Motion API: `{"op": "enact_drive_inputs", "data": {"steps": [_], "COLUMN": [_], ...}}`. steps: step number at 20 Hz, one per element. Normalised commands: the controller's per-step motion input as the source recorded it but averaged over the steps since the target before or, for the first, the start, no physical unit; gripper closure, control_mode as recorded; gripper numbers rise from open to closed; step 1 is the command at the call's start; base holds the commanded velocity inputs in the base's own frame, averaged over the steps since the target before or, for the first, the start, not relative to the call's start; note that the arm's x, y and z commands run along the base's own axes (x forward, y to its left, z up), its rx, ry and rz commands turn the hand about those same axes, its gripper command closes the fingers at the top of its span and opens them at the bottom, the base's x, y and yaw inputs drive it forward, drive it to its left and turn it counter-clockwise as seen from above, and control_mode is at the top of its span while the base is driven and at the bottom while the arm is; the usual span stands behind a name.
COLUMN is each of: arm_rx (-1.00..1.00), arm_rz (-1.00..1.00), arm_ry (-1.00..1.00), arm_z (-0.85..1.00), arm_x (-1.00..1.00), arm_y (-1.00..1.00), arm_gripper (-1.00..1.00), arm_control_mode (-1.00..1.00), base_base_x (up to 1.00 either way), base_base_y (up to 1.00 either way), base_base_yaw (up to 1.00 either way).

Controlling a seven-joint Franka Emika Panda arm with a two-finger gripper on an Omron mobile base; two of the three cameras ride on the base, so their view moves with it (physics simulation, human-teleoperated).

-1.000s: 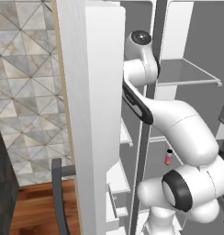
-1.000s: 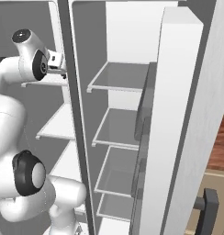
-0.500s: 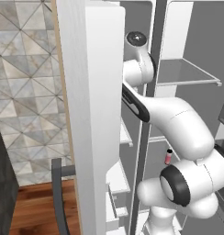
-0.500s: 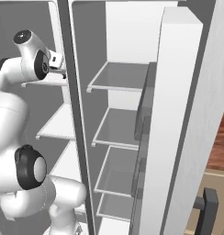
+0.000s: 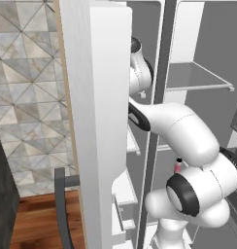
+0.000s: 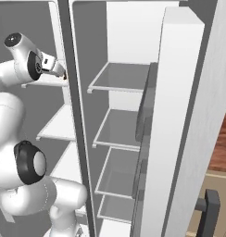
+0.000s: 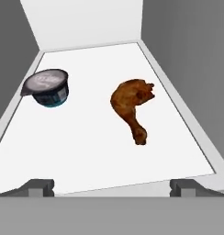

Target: Pick up the frozen chicken drumstick from the freezer, place it on any shelf in the fridge, and close the fridge and freezer doors when done.

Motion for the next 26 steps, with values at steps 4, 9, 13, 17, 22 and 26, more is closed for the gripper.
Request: {"op": "enact_drive_inputs", "data": {"steps": [4,9,13,17,22,26], "arm_rx": [0.00,0.06,0.07,0.03,0.00,0.00], "arm_rz": [0.00,0.00,0.00,0.00,0.00,0.00], "arm_ry": [0.00,0.00,0.00,0.04,0.05,0.03], "arm_z": [-0.01,-0.17,-0.23,-0.28,-0.47,-0.35], "arm_x": [0.42,0.23,0.14,0.28,0.33,0.25], "arm_y": [-0.05,-0.47,-0.38,-0.06,-0.02,0.00], "arm_gripper": [-1.00,-1.00,-1.00,-1.00,-1.00,-1.00], "arm_control_mode": [-1.00,-1.00,-1.00,-1.00,-1.00,-1.00], "base_base_x": [0.00,0.00,0.00,0.00,0.00,0.00], "base_base_y": [0.00,0.00,0.00,0.00,0.00,0.00], "base_base_yaw": [0.00,0.00,0.00,0.00,0.00,0.00]}}
